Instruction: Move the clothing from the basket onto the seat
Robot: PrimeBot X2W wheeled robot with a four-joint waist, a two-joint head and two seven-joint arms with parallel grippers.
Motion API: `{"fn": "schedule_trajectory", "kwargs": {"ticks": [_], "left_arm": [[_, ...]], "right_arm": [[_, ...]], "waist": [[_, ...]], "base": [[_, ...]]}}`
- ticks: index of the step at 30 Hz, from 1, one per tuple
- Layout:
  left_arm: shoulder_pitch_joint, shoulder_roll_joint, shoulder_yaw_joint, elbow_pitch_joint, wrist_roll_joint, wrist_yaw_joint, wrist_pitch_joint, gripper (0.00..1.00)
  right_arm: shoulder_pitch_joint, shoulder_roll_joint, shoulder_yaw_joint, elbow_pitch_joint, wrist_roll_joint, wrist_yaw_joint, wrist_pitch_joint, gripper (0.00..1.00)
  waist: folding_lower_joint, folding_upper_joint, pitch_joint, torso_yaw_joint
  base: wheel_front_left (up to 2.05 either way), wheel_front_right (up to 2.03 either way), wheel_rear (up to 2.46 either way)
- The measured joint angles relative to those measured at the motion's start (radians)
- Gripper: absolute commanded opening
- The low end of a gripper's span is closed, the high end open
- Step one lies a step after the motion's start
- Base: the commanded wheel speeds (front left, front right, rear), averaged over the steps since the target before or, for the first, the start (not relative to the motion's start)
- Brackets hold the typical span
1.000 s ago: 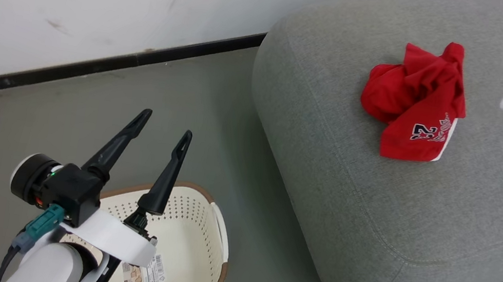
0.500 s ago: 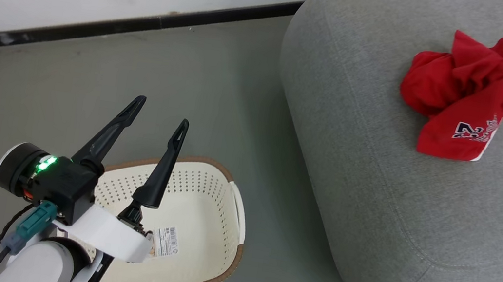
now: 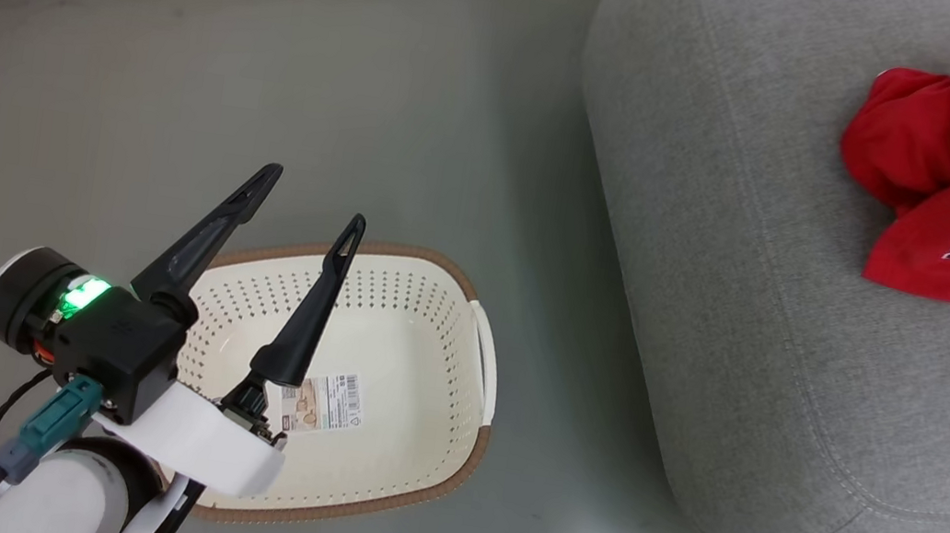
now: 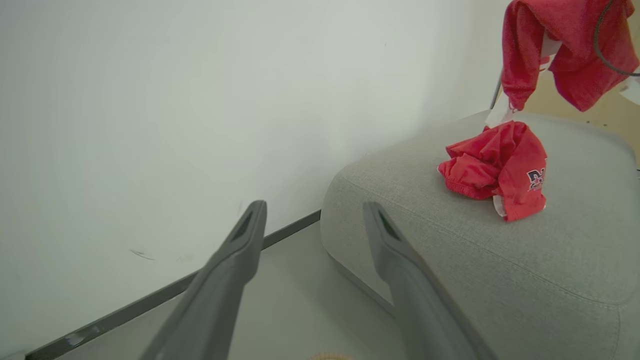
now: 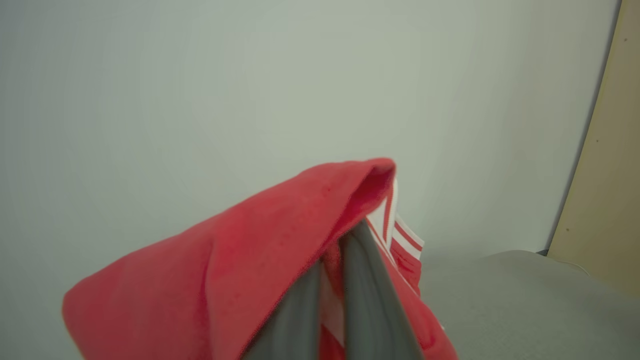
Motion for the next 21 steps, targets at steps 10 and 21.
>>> {"fn": "schedule_trajectory", "kwargs": {"ticks": [10,21], "left_arm": [[-0.019,0.007,-0.007,-0.032,0.002,-0.001,0.03,1.0],[-0.057,0.021,-0.003,-0.046,0.007,-0.003,0.046,1.0]], "right_arm": [[0.053,0.056,-0.032,0.179,-0.035,0.0,-0.007,0.0],[0.092,0.086,-0.074,0.3,-0.066,0.0,-0.037,0.0]], "waist": [[0.0,0.0,0.065,0.023],[0.0,0.0,0.124,0.023]], "base": [[0.0,0.0,0.0],[0.0,0.0,0.0]]}}
